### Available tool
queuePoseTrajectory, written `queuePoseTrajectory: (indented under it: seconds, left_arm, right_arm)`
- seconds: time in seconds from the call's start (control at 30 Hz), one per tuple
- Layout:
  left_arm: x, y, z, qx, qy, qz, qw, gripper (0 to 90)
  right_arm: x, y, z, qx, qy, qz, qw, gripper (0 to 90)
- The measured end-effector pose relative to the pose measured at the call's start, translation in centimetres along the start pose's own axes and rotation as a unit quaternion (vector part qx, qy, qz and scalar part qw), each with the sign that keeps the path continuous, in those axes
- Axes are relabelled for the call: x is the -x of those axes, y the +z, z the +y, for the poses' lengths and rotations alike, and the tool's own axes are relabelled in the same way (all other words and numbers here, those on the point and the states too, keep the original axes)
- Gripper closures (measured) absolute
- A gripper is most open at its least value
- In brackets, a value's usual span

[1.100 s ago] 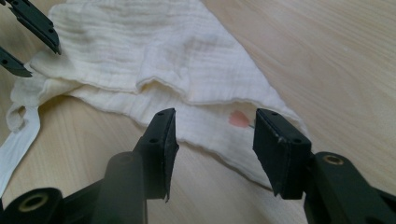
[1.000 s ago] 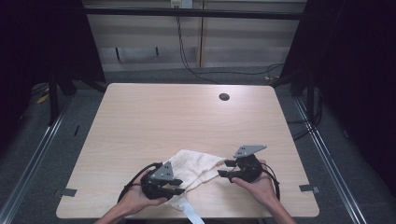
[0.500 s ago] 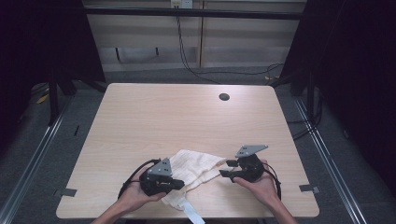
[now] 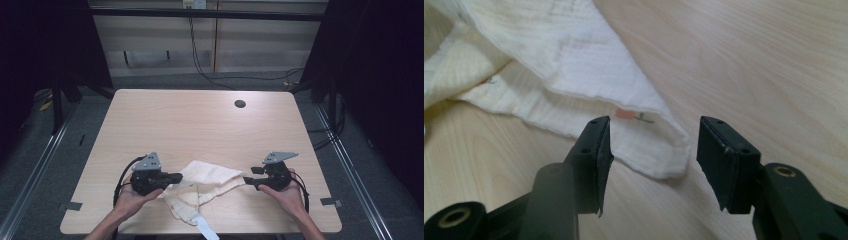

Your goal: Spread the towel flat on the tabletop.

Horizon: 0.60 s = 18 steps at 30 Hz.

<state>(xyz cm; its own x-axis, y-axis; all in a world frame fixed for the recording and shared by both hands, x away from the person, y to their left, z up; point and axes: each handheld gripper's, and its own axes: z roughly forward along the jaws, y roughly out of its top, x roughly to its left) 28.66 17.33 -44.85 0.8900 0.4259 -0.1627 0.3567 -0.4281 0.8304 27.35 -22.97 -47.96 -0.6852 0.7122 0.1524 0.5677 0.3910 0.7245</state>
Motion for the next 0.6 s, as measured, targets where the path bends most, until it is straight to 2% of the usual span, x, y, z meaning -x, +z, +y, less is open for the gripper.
queuePoseTrajectory:
  seconds: [0.1, 0.4, 0.43, 0.5, 0.6]
  left_arm:
    - [-0.7, -0.1, -0.3, -0.003, -0.013, 0.003, 0.9999, 87.7]
    - [-1.1, -0.3, -0.7, -0.005, -0.015, -0.005, 0.9999, 87.7]
    - [-1.1, -0.2, -0.8, -0.004, -0.018, -0.006, 0.9998, 87.7]
    - [-1.1, 0.0, -0.9, -0.011, -0.019, -0.005, 0.9998, 87.7]
    - [-1.1, 0.2, -0.9, -0.011, -0.018, -0.009, 0.9997, 87.7]
  right_arm:
    - [0.3, 0.8, -0.1, -0.014, -0.008, -0.004, 0.9999, 51.7]
    - [0.8, 1.7, -0.4, -0.038, -0.009, -0.009, 0.9992, 57.6]
    - [1.0, 1.7, -0.5, -0.036, -0.003, -0.006, 0.9993, 61.5]
    - [1.1, 1.6, -0.6, -0.033, 0.004, 0.000, 0.9995, 63.5]
    - [1.1, 1.8, -0.8, -0.032, 0.006, 0.014, 0.9994, 76.8]
